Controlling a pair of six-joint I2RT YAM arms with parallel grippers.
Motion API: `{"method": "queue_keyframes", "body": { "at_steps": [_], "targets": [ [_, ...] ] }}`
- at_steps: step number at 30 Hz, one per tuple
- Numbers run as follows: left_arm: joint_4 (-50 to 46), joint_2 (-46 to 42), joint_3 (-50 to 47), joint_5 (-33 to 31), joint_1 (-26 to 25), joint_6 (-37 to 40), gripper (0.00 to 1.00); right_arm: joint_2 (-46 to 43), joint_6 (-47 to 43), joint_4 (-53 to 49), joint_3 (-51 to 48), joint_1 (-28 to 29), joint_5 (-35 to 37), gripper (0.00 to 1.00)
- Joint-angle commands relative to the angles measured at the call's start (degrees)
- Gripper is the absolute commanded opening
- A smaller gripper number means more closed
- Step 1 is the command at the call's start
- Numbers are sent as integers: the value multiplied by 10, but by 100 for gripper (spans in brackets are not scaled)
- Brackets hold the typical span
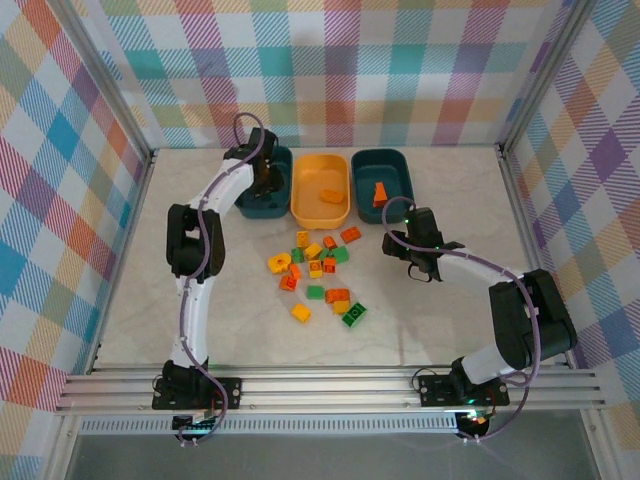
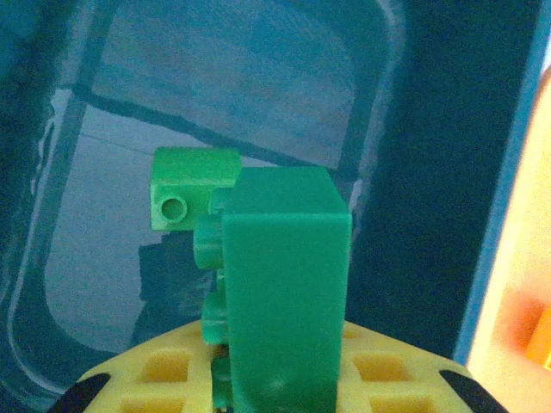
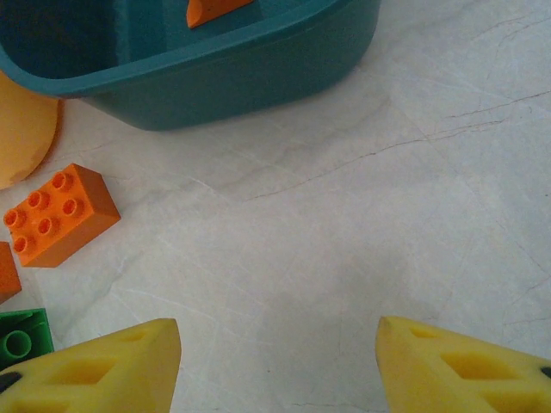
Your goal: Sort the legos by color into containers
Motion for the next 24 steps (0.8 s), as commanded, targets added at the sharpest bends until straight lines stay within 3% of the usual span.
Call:
{"method": "queue_keyframes", "body": {
  "at_steps": [1, 6, 11, 15, 19, 24],
  "targets": [
    [-8, 5, -14, 21, 3, 8, 22, -1, -10, 9, 12, 4, -3, 62],
    [29, -45, -82, 23, 3, 5, 60, 8, -18, 9, 18, 11, 0, 63],
    [84, -145, -165, 31, 3, 1, 72, -16, -55, -6, 29, 60, 33, 63],
    [144, -245, -253, 42, 3, -7, 100, -20, -83, -32, 56, 127, 49, 64],
    [154, -301, -277, 72, 3, 7, 100, -32, -101, -85, 90, 202, 84, 64],
    [183, -377, -347, 82, 3, 3, 100, 2, -136, -175, 168, 313, 61, 65]
  ]
}}
